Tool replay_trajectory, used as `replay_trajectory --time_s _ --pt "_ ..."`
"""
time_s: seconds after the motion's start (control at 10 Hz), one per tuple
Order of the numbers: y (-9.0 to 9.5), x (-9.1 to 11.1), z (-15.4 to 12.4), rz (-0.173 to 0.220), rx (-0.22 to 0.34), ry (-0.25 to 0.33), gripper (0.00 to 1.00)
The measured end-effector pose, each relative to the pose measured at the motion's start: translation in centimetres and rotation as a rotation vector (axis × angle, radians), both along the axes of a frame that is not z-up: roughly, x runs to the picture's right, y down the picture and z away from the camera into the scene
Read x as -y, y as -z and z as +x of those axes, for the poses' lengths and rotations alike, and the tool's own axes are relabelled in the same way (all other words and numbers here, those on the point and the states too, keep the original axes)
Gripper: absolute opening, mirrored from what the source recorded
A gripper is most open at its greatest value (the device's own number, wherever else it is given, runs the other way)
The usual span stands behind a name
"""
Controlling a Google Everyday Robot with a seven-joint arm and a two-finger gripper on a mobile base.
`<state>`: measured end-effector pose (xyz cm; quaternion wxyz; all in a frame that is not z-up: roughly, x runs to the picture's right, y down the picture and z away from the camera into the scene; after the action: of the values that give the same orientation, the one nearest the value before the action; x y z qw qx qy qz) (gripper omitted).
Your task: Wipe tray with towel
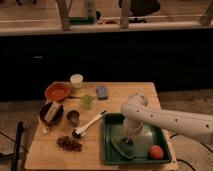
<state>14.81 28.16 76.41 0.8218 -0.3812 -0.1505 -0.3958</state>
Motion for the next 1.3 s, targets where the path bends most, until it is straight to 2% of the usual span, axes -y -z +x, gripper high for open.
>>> replay_trajectory --time_s 0.1,0.3,0.5,0.8,1.0,1.1,1.3 --pt "0.7 -0.8 0.1 -0.01 0.01 0.009 0.0" --pt "1.5 -1.2 2.0 -0.011 -0.011 -0.001 0.0" --pt "1.5 -0.1 5.1 0.004 -0.065 -0.027 0.0" --pt "-0.2 2.3 6.6 0.036 -0.124 -0.048 0.0" --pt "-1.5 3.3 5.3 0.041 -0.118 -0.044 0.0" --pt "-1.8 3.1 4.2 0.036 -0.108 -0.037 0.0" --pt "-1.7 1.5 1.2 0.012 -0.053 0.0 0.0"
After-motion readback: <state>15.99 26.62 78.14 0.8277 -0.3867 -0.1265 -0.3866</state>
